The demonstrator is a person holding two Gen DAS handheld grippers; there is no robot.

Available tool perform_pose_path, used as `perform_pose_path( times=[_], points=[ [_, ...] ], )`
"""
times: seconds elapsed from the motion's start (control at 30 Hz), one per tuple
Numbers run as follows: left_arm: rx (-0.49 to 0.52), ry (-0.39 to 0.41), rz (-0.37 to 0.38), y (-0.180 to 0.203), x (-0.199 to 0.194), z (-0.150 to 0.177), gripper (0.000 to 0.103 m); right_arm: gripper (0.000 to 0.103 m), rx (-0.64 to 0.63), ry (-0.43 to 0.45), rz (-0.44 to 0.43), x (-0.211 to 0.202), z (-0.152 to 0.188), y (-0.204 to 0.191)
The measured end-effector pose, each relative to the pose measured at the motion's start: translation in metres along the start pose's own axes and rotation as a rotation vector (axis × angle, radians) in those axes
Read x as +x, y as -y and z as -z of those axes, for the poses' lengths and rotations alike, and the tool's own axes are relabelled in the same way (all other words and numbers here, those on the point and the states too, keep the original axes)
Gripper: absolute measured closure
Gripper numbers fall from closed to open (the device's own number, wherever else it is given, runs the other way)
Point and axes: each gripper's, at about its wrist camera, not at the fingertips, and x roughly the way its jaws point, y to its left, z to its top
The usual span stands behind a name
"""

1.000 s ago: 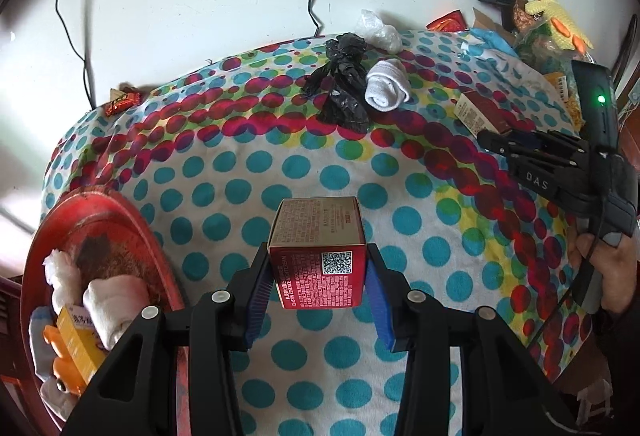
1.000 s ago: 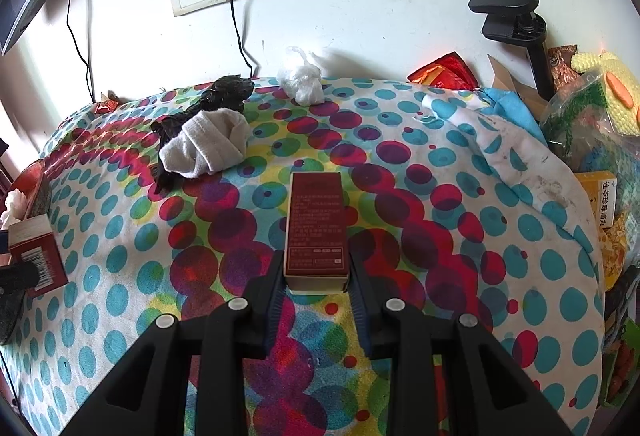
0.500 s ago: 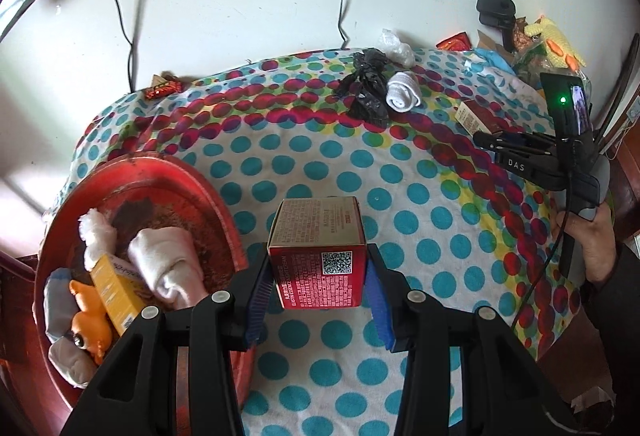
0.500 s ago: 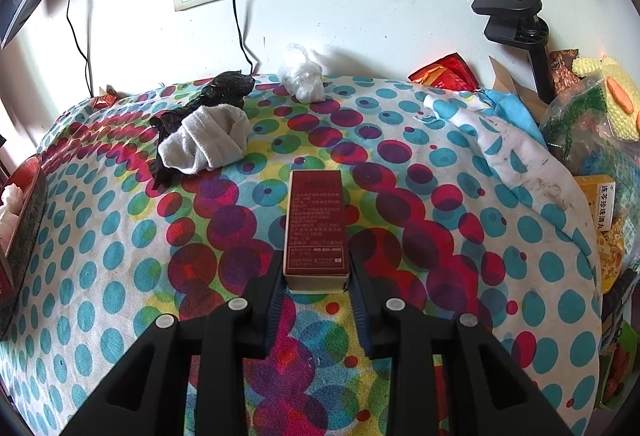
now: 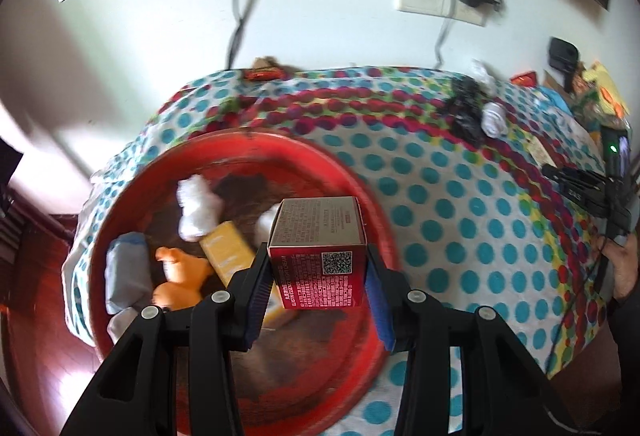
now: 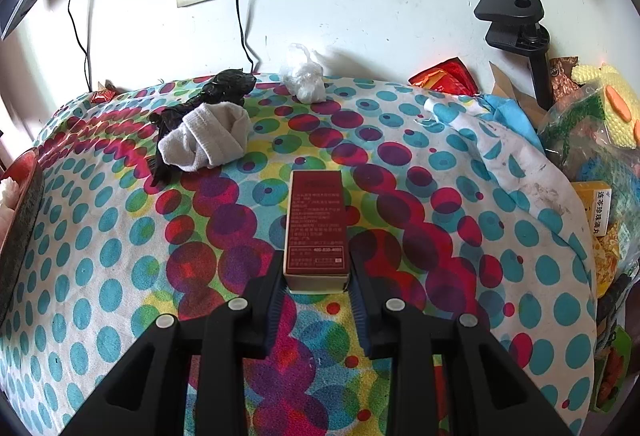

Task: Organize objects
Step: 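Grasp the small tan box with left gripper while right gripper holds dark red box, then lower the small tan box into the red tray and open the left gripper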

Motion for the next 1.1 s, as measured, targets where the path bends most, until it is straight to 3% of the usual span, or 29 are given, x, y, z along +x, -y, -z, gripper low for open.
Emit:
perform_pose_path(
  times=[0.37,0.77,1.1],
  points=[
    [-0.115,-0.014,-0.122,-0.077,0.018,0.000,0.062,0.073,-0.018,0.000,0.020,0.000,0.000,-0.003],
    [-0.208,-0.024,-0.164,-0.132,0.037,-0.012,0.062,0.073,-0.018,-0.004,0.024,0.000,0.000,-0.003],
    [-0.234,-0.097,-0.181,-0.155,0.076,-0.016,0.062,0.073,-0.019,-0.007,0.026,0.001,0.000,-0.004]
  ],
)
